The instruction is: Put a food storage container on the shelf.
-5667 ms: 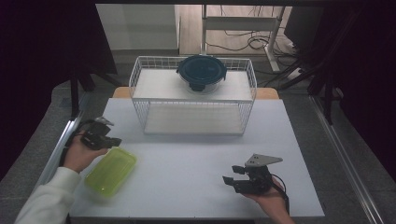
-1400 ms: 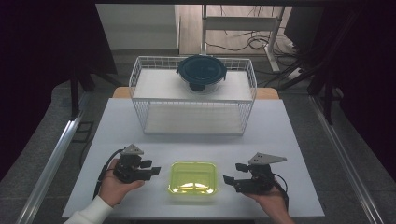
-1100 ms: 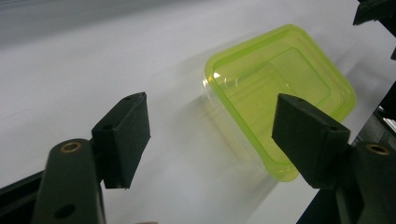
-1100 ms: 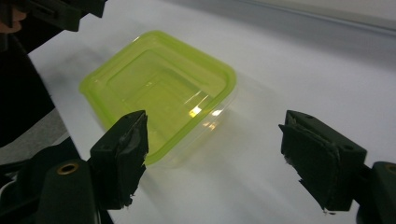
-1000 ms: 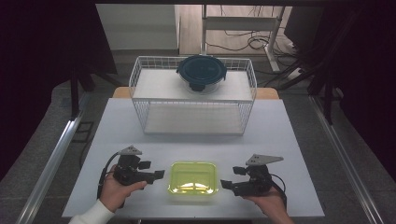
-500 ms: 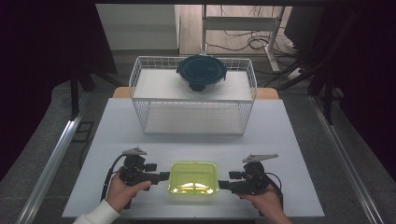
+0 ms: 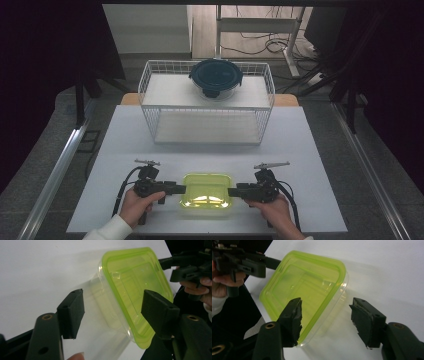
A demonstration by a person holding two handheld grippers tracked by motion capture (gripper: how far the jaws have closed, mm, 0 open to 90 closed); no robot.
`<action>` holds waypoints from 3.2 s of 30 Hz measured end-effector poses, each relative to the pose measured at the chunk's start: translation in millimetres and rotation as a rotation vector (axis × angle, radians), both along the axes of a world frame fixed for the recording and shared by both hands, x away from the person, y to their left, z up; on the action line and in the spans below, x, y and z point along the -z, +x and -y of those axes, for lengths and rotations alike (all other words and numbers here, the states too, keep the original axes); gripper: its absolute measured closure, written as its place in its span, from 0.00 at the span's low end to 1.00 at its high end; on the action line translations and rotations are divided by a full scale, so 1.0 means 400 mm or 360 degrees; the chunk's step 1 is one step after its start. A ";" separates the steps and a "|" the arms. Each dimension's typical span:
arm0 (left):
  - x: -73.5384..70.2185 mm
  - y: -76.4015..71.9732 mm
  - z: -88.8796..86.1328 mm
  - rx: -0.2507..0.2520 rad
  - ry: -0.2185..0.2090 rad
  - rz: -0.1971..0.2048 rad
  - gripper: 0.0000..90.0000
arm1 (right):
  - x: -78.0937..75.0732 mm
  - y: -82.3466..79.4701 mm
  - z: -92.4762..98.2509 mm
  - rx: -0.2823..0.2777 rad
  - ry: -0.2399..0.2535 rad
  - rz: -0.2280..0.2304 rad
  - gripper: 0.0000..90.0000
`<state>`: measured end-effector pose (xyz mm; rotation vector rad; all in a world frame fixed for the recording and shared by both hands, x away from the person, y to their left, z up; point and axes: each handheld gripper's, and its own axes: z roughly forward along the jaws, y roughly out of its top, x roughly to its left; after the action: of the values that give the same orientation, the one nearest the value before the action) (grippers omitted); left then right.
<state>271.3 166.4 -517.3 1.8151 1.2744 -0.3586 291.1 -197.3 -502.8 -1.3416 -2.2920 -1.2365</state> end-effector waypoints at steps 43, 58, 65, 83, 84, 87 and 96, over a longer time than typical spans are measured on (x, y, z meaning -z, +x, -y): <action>-0.122 -0.031 0.029 0.0049 0.0015 0.0311 0.90 | -0.119 -0.035 0.004 0.0001 0.0136 0.0238 0.89; -0.344 0.057 0.024 0.0070 0.0073 0.0580 0.90 | -0.318 0.027 -0.006 0.0002 0.0117 0.0545 0.89; -0.434 0.107 0.017 0.0083 0.0062 0.0662 0.90 | -0.411 0.063 -0.010 0.0007 0.0109 0.0643 0.89; -0.565 0.249 -0.001 0.0079 -0.0003 0.0715 0.90 | -0.567 0.187 -0.023 0.0041 0.0124 0.0740 0.89; -0.577 0.259 -0.001 0.0080 -0.0006 0.0710 0.90 | -0.584 0.199 -0.023 0.0046 0.0130 0.0744 0.89; -0.601 0.276 0.001 0.0082 -0.0007 0.0724 0.90 | -0.598 0.209 -0.022 0.0053 0.0139 0.0750 0.89; -0.671 0.370 -0.007 0.0056 -0.0050 0.0660 0.90 | -0.669 0.300 -0.026 0.0093 0.0184 0.0700 0.90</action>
<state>419.3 169.2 -248.9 1.7716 0.9428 -0.0151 411.1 -186.7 -235.3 -1.1975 -2.4178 -1.8065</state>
